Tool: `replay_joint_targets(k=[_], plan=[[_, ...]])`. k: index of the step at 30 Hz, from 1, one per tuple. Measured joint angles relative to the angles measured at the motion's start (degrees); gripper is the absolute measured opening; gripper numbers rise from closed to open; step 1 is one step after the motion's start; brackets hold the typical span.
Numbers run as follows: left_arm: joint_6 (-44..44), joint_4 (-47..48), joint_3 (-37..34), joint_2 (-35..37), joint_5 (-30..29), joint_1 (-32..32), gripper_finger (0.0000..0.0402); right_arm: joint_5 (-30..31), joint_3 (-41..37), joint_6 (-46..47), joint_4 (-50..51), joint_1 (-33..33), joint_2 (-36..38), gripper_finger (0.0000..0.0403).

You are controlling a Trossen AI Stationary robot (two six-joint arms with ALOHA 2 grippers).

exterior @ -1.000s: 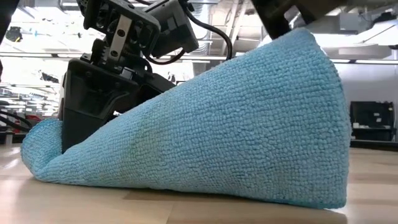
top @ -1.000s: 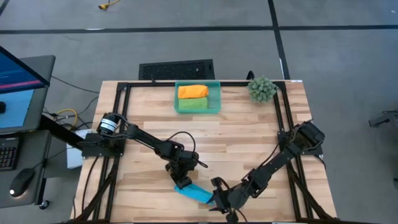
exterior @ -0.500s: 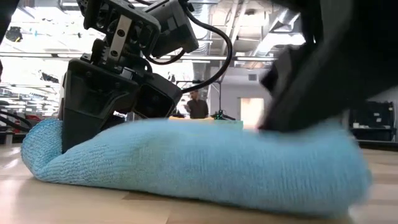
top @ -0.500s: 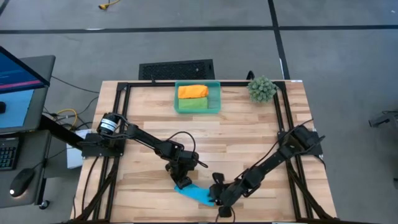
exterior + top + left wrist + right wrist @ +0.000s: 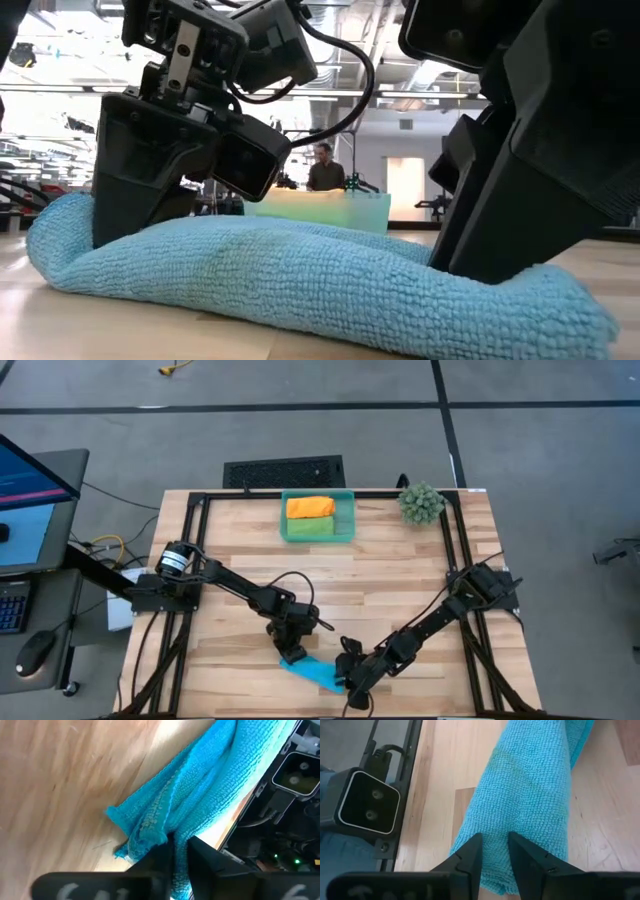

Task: Roll microfiber towels into tight, uniform cylinder then place into a basket
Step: Roll the blue microfiber cloth

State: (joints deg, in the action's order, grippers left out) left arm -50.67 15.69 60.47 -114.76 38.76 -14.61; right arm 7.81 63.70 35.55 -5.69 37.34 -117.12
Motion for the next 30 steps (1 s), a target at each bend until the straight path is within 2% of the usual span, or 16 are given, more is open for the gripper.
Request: replay_joint_targets(k=[10,13,17,19,24,30], plan=[[5.26,-1.93,-0.09,0.00,1.62,-0.02,0.0136,-0.20,-0.08,0.02,0.70,-0.02,-0.04,0.0120],[8.52,-1.65,-0.17,0.00,3.70,0.38,0.0150,-0.22,-0.11,0.02,0.67,0.00,-0.07,0.0120],[15.10,-0.63,-0.35,1.84,1.84,0.37,0.0150,-0.25,-0.13,0.63,0.67,0.04,-0.09,0.0120],[18.66,0.68,-0.40,3.89,-1.42,0.30,0.0147,-0.26,-0.13,1.81,0.67,0.02,-0.09,0.0120],[23.16,6.18,-0.55,10.85,-15.15,-0.21,0.0143,-0.28,-0.17,3.09,0.66,0.06,-0.11,0.0120],[28.27,13.53,-0.55,18.92,-32.02,-4.91,0.0142,-0.68,-0.22,3.13,0.74,0.15,-0.13,0.0120]])
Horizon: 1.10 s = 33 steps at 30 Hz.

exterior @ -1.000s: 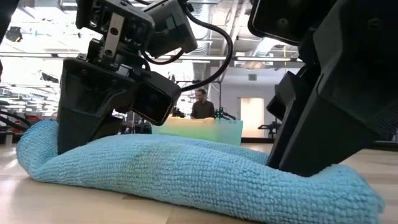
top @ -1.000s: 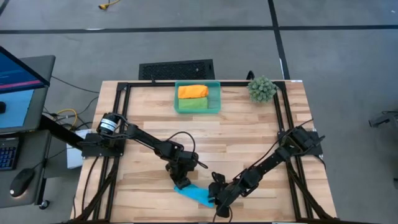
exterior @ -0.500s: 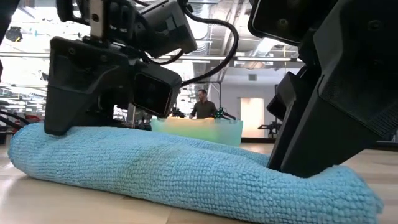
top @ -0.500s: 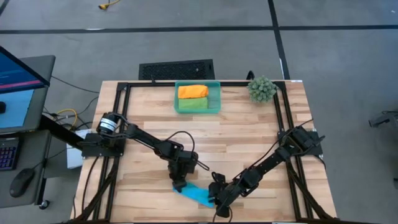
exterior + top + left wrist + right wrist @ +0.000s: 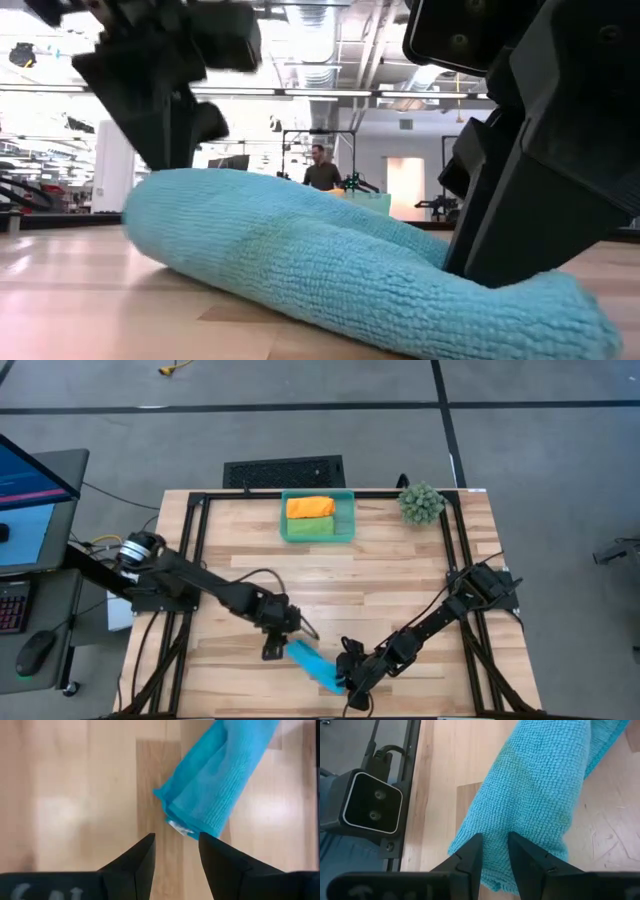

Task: Roll microfiber towels into tight, uniform cylinder then place into a basket
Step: Roll the blue microfiber cloth, then put the rolled blue microfiber cloth into the blue bin

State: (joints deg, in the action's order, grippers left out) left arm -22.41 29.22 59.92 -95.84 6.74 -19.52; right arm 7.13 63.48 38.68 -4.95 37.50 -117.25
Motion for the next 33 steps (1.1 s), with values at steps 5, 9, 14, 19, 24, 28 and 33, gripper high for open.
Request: replay_joint_targets(k=[5,9,14,19,24,28,33], plan=[[4.05,-5.38,0.08,3.18,-5.04,-5.03,0.0142,0.01,0.00,0.00,0.02,0.00,-0.01,0.0120],[9.39,-15.84,-0.54,2.26,-4.88,-8.08,0.0142,0.01,0.00,0.00,0.00,0.00,-0.01,0.0120],[11.66,-21.09,-2.12,-1.59,-4.89,-8.50,0.0142,0.06,0.00,0.00,-0.11,0.00,-0.01,0.0120],[13.25,-22.29,-3.17,-5.72,-12.22,-8.07,0.0142,0.12,0.00,0.00,-0.12,0.00,-0.01,0.0120],[13.83,-22.56,-3.08,-9.10,-12.95,-7.38,0.0142,0.09,0.00,0.00,-0.10,0.00,-0.01,0.0120],[13.32,-23.18,-2.85,-11.38,-12.45,-6.67,0.0142,0.14,0.00,-0.02,-0.15,0.00,-0.01,0.0120],[11.42,-23.47,-2.78,-12.56,-11.83,-5.68,0.0142,-0.85,0.00,-0.02,-0.19,-0.04,-0.01,0.0120]])
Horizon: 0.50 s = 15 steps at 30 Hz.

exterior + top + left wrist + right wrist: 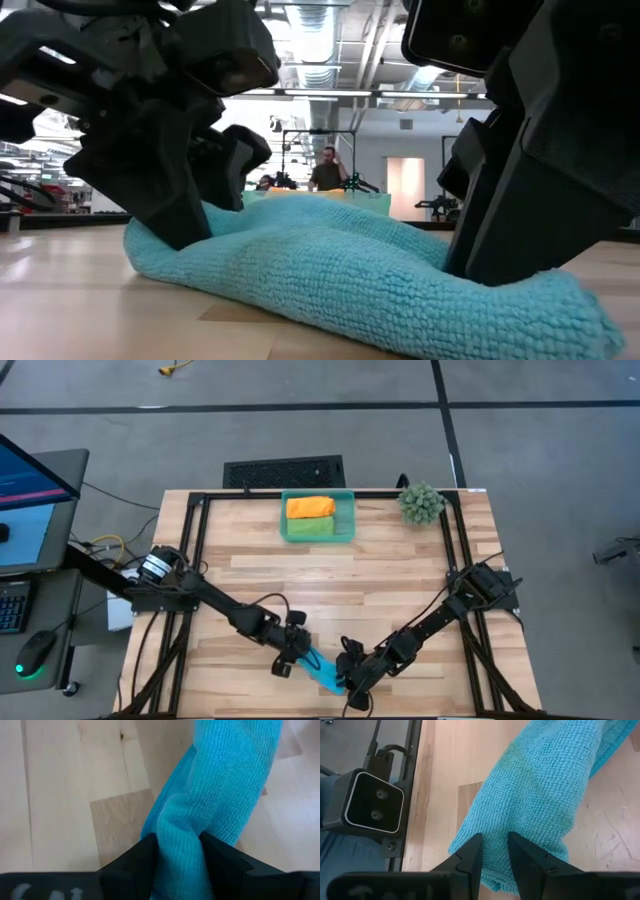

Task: Roll microfiber towels into tight, uniform cylinder then place into a basket
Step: Put the rolled blue microfiber cloth into the blue bin

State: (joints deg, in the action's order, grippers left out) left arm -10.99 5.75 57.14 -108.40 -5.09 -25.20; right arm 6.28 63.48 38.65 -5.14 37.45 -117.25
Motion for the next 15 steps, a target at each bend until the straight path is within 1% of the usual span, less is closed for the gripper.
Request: replay_joint_targets(k=[3,7,9,12,15], plan=[[-0.27,0.29,-0.04,-0.06,2.08,0.63,0.0142,-0.12,0.00,0.33,-0.01,0.00,0.00,0.0120],[-0.89,0.39,-0.07,-0.13,7.75,1.62,0.0140,-0.26,0.00,0.35,-0.01,0.00,0.00,0.0120],[-1.07,0.61,-0.09,-0.25,9.62,1.97,0.0133,-0.32,0.00,0.35,-0.01,0.00,0.00,0.0120],[-1.07,0.71,-0.09,-0.33,10.84,2.22,0.0104,-0.44,0.00,0.37,-0.03,0.00,0.00,0.0120],[-0.60,0.57,-0.09,-0.37,11.76,2.19,0.0058,-0.48,0.00,0.76,-0.05,0.00,0.00,0.0120]])
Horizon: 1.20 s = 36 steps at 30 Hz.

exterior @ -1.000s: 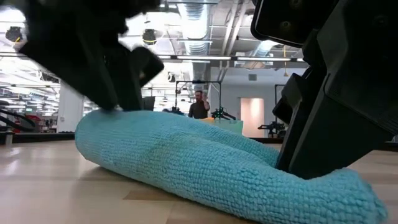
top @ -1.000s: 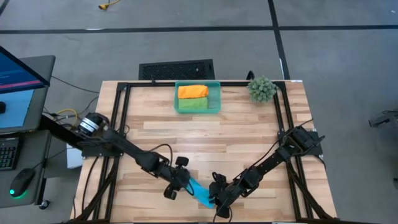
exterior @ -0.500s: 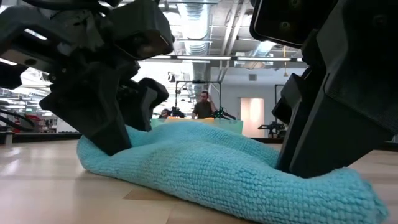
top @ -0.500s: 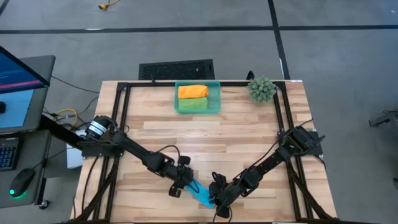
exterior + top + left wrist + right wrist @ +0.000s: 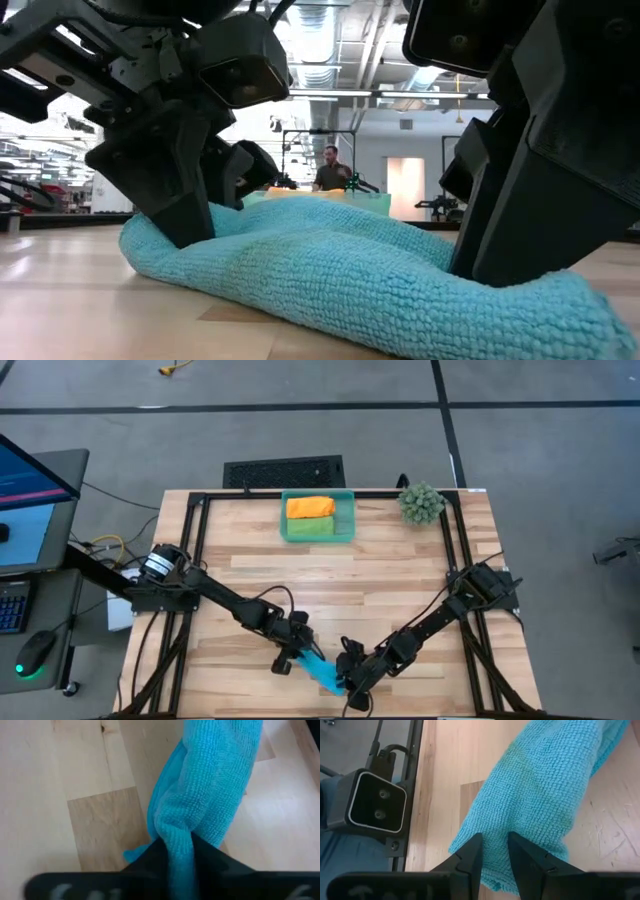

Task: Roll microfiber towels into tight, uniform cylinder then place into a basket
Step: Put the rolled blue microfiber cloth into the blue bin

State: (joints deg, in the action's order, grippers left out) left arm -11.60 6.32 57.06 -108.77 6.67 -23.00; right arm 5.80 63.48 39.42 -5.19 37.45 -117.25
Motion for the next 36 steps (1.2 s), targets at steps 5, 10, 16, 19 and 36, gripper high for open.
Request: replay_joint_targets(k=[5,10,16,19,36], plan=[[-1.24,0.03,-0.04,0.00,0.25,0.02,0.0013,-0.15,0.00,3.67,-0.07,-0.31,0.00,0.0121],[-3.49,0.07,-0.04,-0.02,0.25,0.00,0.0018,-0.76,-0.01,3.74,-0.56,-0.74,0.00,0.0148],[-7.73,0.10,-0.09,-0.02,0.24,-0.04,0.0010,-1.25,-0.01,-0.18,-0.58,-1.23,0.57,0.0205],[-9.44,0.14,-0.09,-0.02,-0.42,-0.10,0.0014,-2.56,-0.16,-0.39,0.61,-2.20,1.90,0.0216],[-23.53,-0.19,-0.15,-0.02,-2.85,-0.38,0.0016,9.05,-0.13,1.31,15.26,-1.05,13.04,0.0196]])
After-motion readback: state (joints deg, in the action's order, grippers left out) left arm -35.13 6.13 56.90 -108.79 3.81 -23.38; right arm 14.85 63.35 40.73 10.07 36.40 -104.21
